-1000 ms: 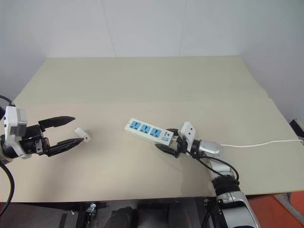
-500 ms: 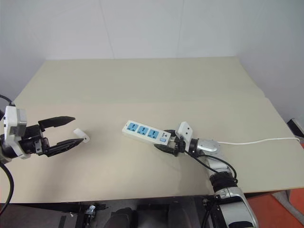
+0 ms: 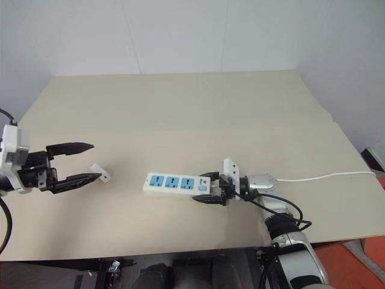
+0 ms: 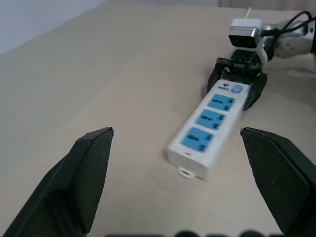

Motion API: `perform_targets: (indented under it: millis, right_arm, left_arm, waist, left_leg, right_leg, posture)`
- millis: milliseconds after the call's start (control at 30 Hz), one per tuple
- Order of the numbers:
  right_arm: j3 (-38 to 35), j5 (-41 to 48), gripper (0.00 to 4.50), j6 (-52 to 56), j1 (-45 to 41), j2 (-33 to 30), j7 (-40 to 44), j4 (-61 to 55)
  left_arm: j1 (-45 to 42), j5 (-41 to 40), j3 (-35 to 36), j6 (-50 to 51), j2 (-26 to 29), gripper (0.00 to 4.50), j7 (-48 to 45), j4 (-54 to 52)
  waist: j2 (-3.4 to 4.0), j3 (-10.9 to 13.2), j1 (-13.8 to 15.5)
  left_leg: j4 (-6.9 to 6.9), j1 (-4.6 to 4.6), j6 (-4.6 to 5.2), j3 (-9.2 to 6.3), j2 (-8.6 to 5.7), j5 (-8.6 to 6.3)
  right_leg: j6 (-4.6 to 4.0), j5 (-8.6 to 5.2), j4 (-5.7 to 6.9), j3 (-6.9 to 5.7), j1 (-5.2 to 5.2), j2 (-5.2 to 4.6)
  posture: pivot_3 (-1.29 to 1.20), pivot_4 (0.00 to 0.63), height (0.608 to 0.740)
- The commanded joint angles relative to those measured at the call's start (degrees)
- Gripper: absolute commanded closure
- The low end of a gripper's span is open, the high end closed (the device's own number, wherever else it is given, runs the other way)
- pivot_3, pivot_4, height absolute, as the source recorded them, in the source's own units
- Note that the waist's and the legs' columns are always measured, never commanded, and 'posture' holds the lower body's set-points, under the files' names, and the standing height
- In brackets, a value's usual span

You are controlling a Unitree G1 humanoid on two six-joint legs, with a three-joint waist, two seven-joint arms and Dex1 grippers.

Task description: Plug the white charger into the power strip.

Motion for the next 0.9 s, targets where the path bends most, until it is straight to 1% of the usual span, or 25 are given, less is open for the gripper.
perform_targets:
  millis: [33, 133, 300, 467, 567, 667, 767, 833, 900]
  right_arm:
    - [1.44, -0.03, 1.07, -2.44, -0.99, -1.31, 4.1, -2.79]
    - [1.71, -1.77, 1.07, -6.3, -2.34, -1.77, 3.93, 0.5]
    - [1.14, -3.0, 1.07, -10.83, -5.45, -2.68, 4.73, 7.6]
    - [1.05, -2.62, 1.07, -9.82, -5.69, -3.37, 4.95, 8.63]
    - [1.19, -2.7, 1.07, -10.08, -5.16, -3.21, 4.53, 8.53]
    - [1.44, -2.7, 1.07, -9.77, -4.57, -2.77, 4.2, 8.01]
    - [1.8, -2.96, 1.07, -9.69, -4.41, -2.31, 3.95, 7.94]
    - [1.89, -3.22, 1.07, -9.8, -4.57, -2.12, 3.69, 8.29]
    - [1.95, -3.48, 1.07, -9.92, -4.79, -1.99, 3.43, 8.65]
  left_arm:
    - [-3.57, 1.39, -1.78, -2.36, 2.37, 0.0, -3.82, 3.23]
    - [-6.49, 2.2, -3.88, -3.13, 2.7, 0.0, -5.52, 5.05]
    - [-7.62, 2.45, -5.71, -3.0, 1.44, 0.0, -5.96, 4.41]
    - [-7.85, 2.83, -6.15, -3.4, 1.51, 0.0, -6.39, 5.0]
    - [-10.25, 3.6, -7.3, -3.74, 2.42, 0.0, -7.92, 7.69]
    - [-14.95, 5.8, -10.21, -3.57, 4.03, 0.0, -10.45, 11.93]
    - [-22.94, 8.69, -14.86, -2.75, 5.49, 0.0, -13.89, 17.88]
    - [-28.54, 11.8, -18.78, -3.63, 6.27, 0.0, -17.2, 22.22]
    - [-33.99, 14.64, -24.6, -6.86, 7.87, 0.0, -18.88, 27.0]
  waist:
    - [0.0, 0.01, -0.04]
    - [0.0, 0.04, -0.07]
    - [0.0, 0.06, -0.09]
    - [-0.01, 0.07, 0.14]
    - [-0.01, 0.07, 0.25]
    - [-0.01, 0.07, 0.37]
    - [-0.03, 0.07, 0.47]
    - [-0.03, 0.07, 0.36]
    - [-0.03, 0.07, 0.11]
  left_leg:
    - [-0.02, -0.01, 0.0, 0.01, 0.0, 0.0]
    - [-0.02, -0.02, 0.0, 0.03, -0.01, -0.01]
    - [-0.02, -0.02, 0.0, 0.08, 0.0, -0.02]
    - [-0.02, -0.05, 0.03, 0.08, 0.01, -0.03]
    - [-0.02, -0.04, 0.03, 0.09, 0.0, -0.04]
    - [-0.02, -0.03, 0.03, 0.1, -0.01, -0.04]
    - [-0.02, -0.03, 0.03, 0.12, -0.02, -0.04]
    - [-0.01, -0.02, 0.03, 0.19, -0.02, -0.04]
    - [0.0, -0.04, 0.03, 0.32, -0.02, -0.04]
  right_leg:
    - [0.0, 0.0, -0.02, 0.0, -0.01, 0.0]
    - [0.0, 0.0, -0.02, 0.0, -0.03, 0.0]
    - [0.0, 0.0, -0.02, 0.04, -0.04, 0.0]
    - [0.0, 0.0, -0.04, 0.04, -0.05, -0.03]
    - [0.01, 0.0, -0.05, 0.03, -0.05, -0.03]
    - [0.01, 0.0, -0.01, 0.03, -0.04, -0.02]
    - [0.01, -0.01, -0.03, 0.01, -0.02, 0.0]
    - [0.01, -0.01, -0.03, 0.02, -0.01, 0.03]
    - [0.02, -0.01, -0.01, 0.02, -0.02, 0.06]
  posture:
    - [0.0, 0.15, 0.74]
    - [0.0, 0.15, 0.74]
    - [0.0, 0.15, 0.74]
    - [0.0, 0.15, 0.74]
    - [0.0, 0.15, 0.74]
    - [0.0, 0.15, 0.74]
    - [0.0, 0.15, 0.74]
    - [0.0, 0.15, 0.74]
    - [0.0, 0.15, 0.74]
